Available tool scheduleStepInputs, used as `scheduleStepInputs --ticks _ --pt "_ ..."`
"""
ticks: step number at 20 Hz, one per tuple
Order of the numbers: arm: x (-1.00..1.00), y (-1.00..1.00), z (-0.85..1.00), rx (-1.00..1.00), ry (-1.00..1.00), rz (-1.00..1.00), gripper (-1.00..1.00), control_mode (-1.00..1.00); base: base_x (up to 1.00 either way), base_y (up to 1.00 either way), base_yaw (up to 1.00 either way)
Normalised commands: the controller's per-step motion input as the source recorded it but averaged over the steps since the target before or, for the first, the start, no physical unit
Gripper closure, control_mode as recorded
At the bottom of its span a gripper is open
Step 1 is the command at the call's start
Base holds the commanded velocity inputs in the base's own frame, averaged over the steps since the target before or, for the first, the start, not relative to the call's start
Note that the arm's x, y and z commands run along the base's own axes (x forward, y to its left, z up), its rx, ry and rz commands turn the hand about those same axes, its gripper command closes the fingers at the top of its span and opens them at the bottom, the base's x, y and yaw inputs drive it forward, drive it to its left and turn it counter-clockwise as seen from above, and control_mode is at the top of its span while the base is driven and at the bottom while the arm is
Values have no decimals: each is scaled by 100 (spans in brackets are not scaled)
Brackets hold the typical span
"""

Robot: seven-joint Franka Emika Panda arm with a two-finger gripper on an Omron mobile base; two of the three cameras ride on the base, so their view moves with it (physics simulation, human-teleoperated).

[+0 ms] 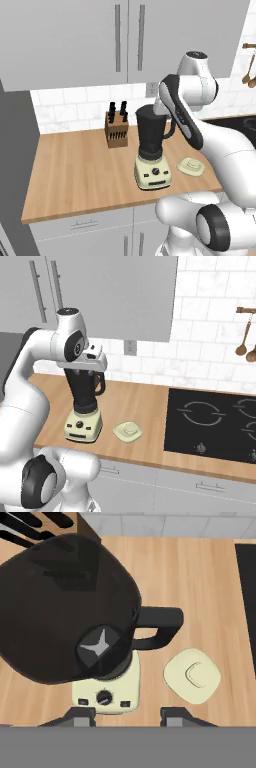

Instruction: Close the lid blender by securely placing the lid on top.

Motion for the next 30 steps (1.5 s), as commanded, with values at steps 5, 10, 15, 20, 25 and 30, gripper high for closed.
scheduleStepInputs --ticks 5,10,15,20,25,30 --pt "-39 -19 0 4 -8 -1 -100 -100 0 0 0" --pt "-75 -96 -1 20 -20 -2 -100 -100 0 0 0" --pt "-53 -100 -17 15 -12 9 -100 -100 0 0 0" --pt "-8 -90 -31 1 -1 29 -100 -100 0 0 0" --pt "16 -29 -25 -6 -4 37 -100 -100 0 0 0" --pt "34 -8 -45 -3 -5 30 -100 -100 0 0 0"
